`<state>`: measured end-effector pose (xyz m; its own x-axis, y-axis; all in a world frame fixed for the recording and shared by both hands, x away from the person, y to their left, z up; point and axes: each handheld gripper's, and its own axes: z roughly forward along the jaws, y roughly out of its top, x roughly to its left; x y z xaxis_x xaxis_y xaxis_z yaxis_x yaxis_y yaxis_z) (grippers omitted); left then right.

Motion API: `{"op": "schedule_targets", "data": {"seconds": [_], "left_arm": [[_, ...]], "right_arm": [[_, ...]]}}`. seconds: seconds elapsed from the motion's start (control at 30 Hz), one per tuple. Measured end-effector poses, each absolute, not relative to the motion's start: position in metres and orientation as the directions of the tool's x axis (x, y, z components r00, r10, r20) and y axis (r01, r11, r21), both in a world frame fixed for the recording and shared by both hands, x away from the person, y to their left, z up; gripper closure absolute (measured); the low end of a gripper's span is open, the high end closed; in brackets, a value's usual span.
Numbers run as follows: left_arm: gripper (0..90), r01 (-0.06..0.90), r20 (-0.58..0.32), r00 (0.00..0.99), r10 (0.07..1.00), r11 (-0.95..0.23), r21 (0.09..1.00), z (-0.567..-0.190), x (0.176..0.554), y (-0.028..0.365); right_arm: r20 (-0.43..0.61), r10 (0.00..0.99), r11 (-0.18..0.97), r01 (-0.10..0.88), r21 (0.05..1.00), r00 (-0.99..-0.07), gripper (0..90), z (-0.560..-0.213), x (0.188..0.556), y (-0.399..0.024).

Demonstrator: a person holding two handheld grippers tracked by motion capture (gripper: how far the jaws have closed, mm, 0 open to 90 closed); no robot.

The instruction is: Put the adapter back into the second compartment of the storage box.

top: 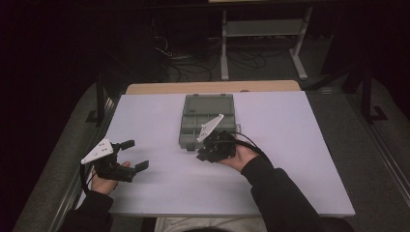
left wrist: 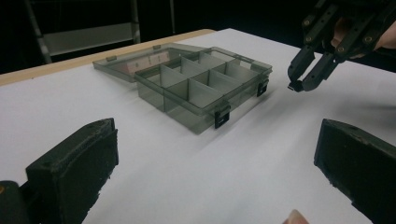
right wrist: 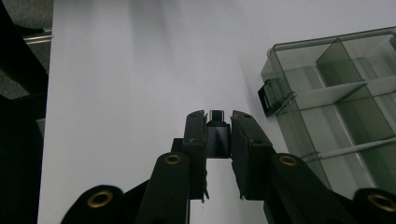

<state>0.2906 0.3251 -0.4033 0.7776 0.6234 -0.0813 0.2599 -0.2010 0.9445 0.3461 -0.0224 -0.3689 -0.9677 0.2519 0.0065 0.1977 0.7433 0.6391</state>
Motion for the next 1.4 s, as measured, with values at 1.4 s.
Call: {"op": "schedule_targets", "data": {"seconds": [1.4], "left_arm": [[0.0,0.263,-0.089,0.780,0.620,-0.195,0.945,-0.404,0.291,0.325]], "right_arm": [[0.011,0.333,0.704,0.257,0.662,-0.943,75.0,-0.327,0.409,-0.028]]}}
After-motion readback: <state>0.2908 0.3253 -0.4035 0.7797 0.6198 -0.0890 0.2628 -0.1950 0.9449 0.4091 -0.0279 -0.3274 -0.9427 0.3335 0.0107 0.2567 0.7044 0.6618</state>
